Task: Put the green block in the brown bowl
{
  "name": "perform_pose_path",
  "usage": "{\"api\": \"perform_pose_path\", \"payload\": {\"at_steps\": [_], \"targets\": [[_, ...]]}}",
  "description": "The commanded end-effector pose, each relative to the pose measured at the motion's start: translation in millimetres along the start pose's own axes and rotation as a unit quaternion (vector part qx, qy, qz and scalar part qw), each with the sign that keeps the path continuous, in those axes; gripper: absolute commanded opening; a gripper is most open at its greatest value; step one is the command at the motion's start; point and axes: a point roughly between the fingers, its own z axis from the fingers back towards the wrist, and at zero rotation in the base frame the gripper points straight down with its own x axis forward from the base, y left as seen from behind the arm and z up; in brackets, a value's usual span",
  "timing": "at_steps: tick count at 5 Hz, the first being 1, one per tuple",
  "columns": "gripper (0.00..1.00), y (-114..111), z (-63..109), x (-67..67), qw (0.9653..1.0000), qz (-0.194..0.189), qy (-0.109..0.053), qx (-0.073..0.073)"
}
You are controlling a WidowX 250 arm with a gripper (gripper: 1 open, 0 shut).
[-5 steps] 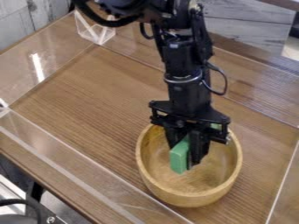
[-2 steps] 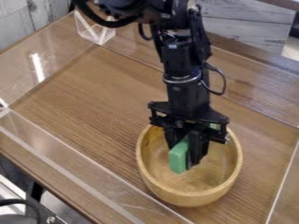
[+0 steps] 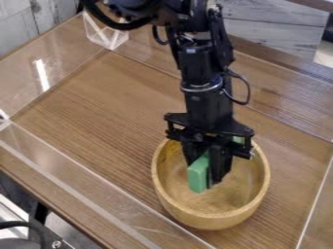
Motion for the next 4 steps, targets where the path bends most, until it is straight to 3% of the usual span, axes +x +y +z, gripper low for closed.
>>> {"api": "perform_pose_path", "payload": {"at_steps": [1, 4], "targets": [[0.00, -2.4, 13.0, 13.4, 0.9996, -0.008, -0.028, -0.005], [0.00, -1.7, 12.7, 16.0, 0.9996, -0.008, -0.026, -0.012]]}}
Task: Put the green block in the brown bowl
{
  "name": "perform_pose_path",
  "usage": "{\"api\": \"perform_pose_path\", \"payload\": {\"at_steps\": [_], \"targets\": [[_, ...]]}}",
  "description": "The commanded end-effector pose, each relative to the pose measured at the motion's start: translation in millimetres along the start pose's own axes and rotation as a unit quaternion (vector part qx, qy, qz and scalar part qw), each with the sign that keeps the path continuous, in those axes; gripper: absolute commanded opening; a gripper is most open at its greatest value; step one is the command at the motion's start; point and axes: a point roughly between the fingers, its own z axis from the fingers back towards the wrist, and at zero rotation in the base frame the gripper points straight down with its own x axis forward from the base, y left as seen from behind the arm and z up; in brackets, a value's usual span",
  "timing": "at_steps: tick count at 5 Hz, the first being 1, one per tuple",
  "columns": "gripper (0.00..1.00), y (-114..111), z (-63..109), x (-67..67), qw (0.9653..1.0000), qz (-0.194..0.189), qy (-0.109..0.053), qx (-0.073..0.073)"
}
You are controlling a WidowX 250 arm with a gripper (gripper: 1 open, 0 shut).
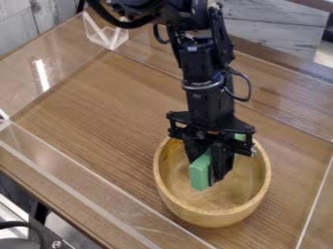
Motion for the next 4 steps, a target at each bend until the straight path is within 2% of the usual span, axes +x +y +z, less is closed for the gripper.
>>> {"api": "perform_pose_path", "payload": {"at_steps": [1, 4], "targets": [[0.00, -1.5, 12.3, 12.0, 0.9996, -0.002, -0.026, -0.005], [0.00, -1.1, 11.5, 13.5, 0.9997, -0.004, -0.024, -0.011]]}}
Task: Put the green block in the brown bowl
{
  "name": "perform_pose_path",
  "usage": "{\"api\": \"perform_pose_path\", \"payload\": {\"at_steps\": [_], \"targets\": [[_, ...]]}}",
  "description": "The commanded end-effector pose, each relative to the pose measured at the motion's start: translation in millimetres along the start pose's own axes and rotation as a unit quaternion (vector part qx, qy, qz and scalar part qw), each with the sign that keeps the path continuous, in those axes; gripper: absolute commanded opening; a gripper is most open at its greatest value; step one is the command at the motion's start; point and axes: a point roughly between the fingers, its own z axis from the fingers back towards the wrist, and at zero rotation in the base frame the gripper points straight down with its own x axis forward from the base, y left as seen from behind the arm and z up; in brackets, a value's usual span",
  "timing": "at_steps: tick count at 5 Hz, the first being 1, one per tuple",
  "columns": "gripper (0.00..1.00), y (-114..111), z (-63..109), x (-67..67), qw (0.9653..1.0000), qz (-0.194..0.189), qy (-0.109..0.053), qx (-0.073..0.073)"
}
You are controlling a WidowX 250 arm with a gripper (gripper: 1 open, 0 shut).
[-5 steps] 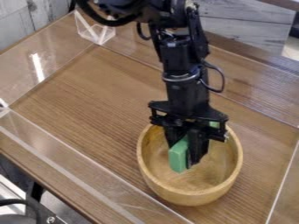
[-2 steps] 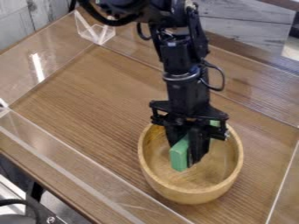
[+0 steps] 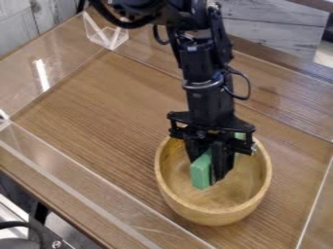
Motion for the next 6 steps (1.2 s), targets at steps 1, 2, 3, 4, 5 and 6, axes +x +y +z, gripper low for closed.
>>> {"api": "perform_pose_path", "payload": {"at_steps": [1, 2, 3, 4, 5, 6], "targets": [[0.00, -2.2, 12.1, 11.8, 0.9996, -0.007, -0.026, -0.005], [0.00, -2.1, 11.8, 12.1, 0.9996, -0.008, -0.025, -0.006], [0.00, -2.0, 11.6, 12.3, 0.9997, -0.008, -0.024, -0.008], [0.00, -2.0, 11.3, 12.5, 0.9997, -0.009, -0.022, -0.010], [0.00, -2.0, 11.1, 12.7, 0.9997, -0.010, -0.021, -0.012], [0.00, -1.9, 11.2, 12.5, 0.9997, -0.011, -0.019, -0.013]]}}
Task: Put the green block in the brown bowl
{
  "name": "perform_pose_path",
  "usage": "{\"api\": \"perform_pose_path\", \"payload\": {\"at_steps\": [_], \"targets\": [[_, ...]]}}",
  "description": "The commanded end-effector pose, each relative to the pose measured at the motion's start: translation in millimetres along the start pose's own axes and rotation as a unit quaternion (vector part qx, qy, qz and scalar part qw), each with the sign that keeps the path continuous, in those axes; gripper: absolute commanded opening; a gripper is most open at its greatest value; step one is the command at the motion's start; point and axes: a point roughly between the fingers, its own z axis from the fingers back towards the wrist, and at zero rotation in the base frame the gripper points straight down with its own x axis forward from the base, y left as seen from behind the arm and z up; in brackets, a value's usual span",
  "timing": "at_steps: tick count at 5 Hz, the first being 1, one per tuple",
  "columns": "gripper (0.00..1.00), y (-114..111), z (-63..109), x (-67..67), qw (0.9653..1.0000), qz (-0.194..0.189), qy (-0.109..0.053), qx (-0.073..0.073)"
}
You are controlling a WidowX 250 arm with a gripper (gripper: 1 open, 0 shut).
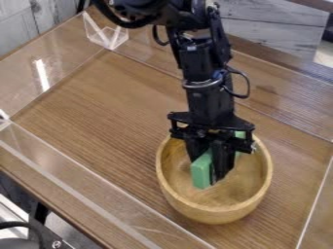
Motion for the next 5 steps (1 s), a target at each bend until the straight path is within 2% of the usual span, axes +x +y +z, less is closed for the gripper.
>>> {"api": "perform_pose_path", "payload": {"at_steps": [1, 5], "targets": [[0.00, -2.6, 12.3, 10.6, 0.9997, -0.010, -0.024, -0.005], [0.00, -2.9, 12.7, 9.5, 0.9997, -0.012, -0.016, -0.011]]}}
